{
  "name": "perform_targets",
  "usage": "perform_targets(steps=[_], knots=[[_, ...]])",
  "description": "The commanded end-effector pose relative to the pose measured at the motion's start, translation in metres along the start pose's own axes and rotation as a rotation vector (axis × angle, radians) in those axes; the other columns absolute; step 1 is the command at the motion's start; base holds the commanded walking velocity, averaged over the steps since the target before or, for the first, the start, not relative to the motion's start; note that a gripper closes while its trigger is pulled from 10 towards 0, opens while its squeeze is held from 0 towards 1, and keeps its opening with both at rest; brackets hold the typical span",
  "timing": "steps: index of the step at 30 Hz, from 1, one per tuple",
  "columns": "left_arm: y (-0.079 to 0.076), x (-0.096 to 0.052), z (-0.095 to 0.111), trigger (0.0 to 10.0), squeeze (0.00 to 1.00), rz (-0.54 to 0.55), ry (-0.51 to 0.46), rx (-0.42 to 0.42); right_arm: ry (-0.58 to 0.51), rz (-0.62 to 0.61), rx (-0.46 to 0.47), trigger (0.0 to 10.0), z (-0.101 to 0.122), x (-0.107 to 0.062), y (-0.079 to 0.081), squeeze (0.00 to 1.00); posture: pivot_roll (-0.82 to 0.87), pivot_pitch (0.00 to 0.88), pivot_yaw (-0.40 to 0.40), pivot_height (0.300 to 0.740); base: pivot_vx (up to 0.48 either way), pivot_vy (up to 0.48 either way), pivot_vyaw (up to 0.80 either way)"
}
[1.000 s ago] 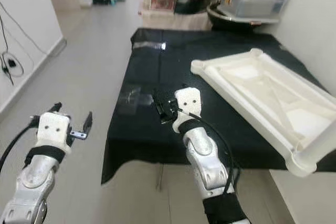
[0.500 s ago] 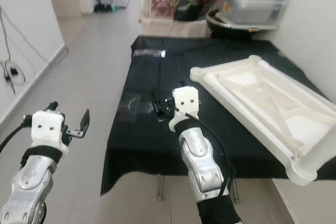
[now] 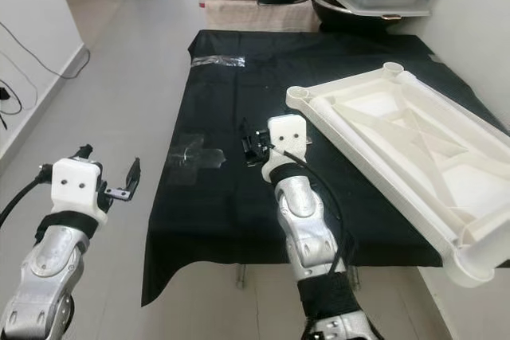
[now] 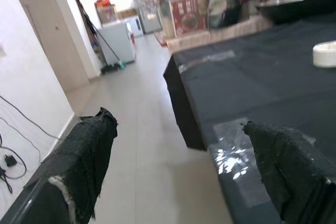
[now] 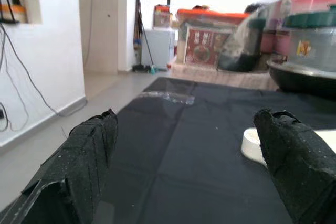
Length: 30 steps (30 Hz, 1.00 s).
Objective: Building children table
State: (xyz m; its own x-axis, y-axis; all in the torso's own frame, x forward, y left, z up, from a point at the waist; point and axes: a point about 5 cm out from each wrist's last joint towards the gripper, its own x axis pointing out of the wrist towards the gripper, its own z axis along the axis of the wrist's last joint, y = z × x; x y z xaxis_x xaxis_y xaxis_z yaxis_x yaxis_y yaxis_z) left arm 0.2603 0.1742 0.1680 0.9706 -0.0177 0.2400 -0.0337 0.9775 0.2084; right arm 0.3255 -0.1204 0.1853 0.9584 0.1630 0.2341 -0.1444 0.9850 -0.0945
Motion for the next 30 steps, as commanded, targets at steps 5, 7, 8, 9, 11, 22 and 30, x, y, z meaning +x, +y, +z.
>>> perform_targets(steps=[5,7,8,9,11,22,30], knots=[[-0.001,-0.001,-0.002,10.0,0.0,-0.002,0.012,-0.014,0.019,-0.026,-0.015,10.0,-0.005,-0.001,-0.007,0.0,0.09,0.0,-0.029,0.74,0.0,-0.288,0.0],[0.001,0.0,-0.002,10.0,0.0,0.007,0.013,-0.021,0.03,-0.027,-0.022,10.0,-0.007,-0.001,-0.007,0.0,0.09,0.0,-0.03,0.74,0.0,0.0,0.0],[0.001,0.0,-0.002,10.0,0.0,0.007,0.013,-0.021,0.03,-0.027,-0.022,10.0,-0.007,-0.001,-0.007,0.0,0.09,0.0,-0.03,0.74,0.0,0.0,0.0],[0.001,0.0,-0.003,10.0,0.0,0.007,0.014,-0.021,0.033,-0.028,-0.023,10.0,-0.008,-0.001,-0.007,0.0,0.09,0.0,-0.03,0.74,0.0,0.0,0.0],[0.001,0.001,-0.003,10.0,0.0,0.014,0.013,-0.037,0.036,-0.026,-0.03,10.0,-0.008,0.0,-0.007,0.0,0.08,0.0,-0.03,0.74,0.0,0.0,0.0],[0.0,0.003,-0.001,10.0,0.0,0.013,0.001,-0.064,0.079,0.008,-0.062,10.0,-0.014,0.0,-0.005,0.0,0.08,0.0,-0.034,0.74,0.256,0.0,0.0],[-0.001,0.003,-0.001,10.0,0.0,0.008,0.0,-0.066,0.1,0.034,-0.079,10.0,-0.018,0.002,0.0,0.0,0.08,0.0,-0.034,0.74,0.455,0.0,0.0]])
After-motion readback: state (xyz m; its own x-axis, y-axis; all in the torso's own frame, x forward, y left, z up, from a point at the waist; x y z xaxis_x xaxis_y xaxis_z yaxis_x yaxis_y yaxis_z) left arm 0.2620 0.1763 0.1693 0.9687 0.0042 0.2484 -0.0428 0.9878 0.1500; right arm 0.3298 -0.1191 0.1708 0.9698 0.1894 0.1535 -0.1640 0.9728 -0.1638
